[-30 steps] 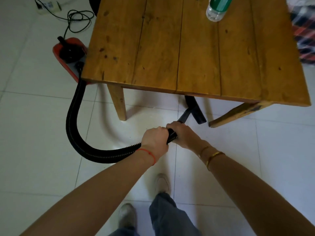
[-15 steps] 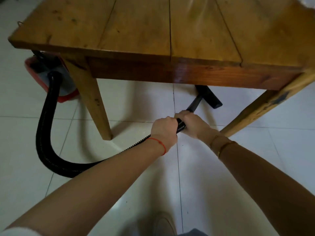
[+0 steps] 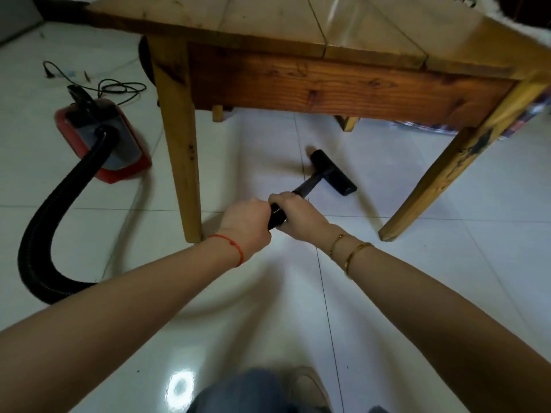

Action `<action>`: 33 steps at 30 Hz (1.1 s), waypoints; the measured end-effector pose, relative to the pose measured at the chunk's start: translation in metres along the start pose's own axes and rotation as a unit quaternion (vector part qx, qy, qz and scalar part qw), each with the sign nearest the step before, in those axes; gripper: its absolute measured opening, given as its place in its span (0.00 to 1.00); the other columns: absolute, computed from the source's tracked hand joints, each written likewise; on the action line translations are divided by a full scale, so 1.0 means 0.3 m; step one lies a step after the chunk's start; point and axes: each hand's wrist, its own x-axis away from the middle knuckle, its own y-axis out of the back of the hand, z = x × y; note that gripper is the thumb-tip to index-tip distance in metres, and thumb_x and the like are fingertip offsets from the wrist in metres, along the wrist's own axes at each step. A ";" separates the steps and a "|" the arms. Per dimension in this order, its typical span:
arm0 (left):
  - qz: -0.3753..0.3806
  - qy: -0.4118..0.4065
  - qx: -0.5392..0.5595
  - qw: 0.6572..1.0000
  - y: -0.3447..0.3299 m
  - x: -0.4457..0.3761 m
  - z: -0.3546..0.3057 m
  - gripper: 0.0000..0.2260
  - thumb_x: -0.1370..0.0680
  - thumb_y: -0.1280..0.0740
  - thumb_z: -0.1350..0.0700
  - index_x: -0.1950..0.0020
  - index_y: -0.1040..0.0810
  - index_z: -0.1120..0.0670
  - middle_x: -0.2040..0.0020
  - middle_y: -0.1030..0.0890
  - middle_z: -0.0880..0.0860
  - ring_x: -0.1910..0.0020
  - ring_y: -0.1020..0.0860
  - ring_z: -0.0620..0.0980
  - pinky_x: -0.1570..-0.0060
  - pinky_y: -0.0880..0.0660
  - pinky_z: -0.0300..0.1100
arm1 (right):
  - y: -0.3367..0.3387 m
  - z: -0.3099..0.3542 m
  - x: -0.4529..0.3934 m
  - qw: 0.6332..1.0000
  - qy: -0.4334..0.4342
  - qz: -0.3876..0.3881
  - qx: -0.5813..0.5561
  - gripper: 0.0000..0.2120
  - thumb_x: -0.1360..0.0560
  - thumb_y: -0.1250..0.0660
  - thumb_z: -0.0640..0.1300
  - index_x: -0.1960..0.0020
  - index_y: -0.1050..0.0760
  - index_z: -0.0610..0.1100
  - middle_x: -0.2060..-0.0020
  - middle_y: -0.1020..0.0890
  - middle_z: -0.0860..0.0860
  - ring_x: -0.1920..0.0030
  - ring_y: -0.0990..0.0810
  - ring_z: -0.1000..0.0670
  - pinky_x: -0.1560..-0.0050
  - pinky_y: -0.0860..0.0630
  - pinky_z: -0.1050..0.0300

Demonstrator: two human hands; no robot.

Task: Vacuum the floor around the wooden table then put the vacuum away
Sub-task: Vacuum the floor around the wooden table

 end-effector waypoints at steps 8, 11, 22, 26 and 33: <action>-0.027 0.043 -0.034 0.998 0.061 0.141 0.170 0.07 0.25 0.35 0.56 0.48 0.25 0.54 0.66 0.34 0.49 0.66 0.29 0.51 0.66 0.31 0.41 | -0.036 0.220 -0.056 0.999 0.028 -0.007 -0.022 0.13 0.31 0.30 0.34 0.47 0.26 0.39 0.51 0.22 0.42 0.53 0.23 0.42 0.54 0.25 0.52; -0.024 0.046 -0.034 0.998 0.039 0.123 0.182 0.07 0.24 0.35 0.55 0.48 0.26 0.54 0.66 0.33 0.49 0.66 0.29 0.51 0.67 0.31 0.41 | -0.065 0.202 -0.081 0.999 0.031 -0.009 -0.017 0.12 0.31 0.29 0.35 0.49 0.26 0.40 0.52 0.22 0.43 0.52 0.23 0.43 0.54 0.24 0.51; -0.051 0.055 0.010 0.997 -0.132 -0.230 0.052 0.08 0.23 0.37 0.57 0.45 0.28 0.56 0.55 0.21 0.52 0.61 0.23 0.52 0.65 0.34 0.41 | -0.113 -0.141 -0.240 0.998 -0.021 -0.054 0.014 0.12 0.31 0.30 0.35 0.50 0.29 0.40 0.53 0.25 0.44 0.53 0.25 0.45 0.56 0.25 0.53; -0.060 0.050 0.044 0.996 -0.193 -0.384 -0.050 0.08 0.23 0.38 0.58 0.45 0.29 0.57 0.55 0.22 0.53 0.62 0.24 0.52 0.65 0.35 0.41 | -0.116 -0.325 -0.280 0.996 -0.047 -0.069 0.040 0.09 0.30 0.32 0.35 0.51 0.28 0.39 0.52 0.24 0.43 0.55 0.22 0.43 0.56 0.25 0.56; -0.045 0.037 0.062 0.996 -0.256 -0.614 -0.224 0.12 0.23 0.35 0.59 0.40 0.30 0.58 0.48 0.21 0.52 0.51 0.20 0.51 0.60 0.33 0.39 | -0.080 -0.589 -0.318 0.987 -0.140 -0.053 0.056 0.08 0.26 0.35 0.39 0.49 0.33 0.45 0.46 0.27 0.47 0.56 0.22 0.43 0.53 0.24 0.50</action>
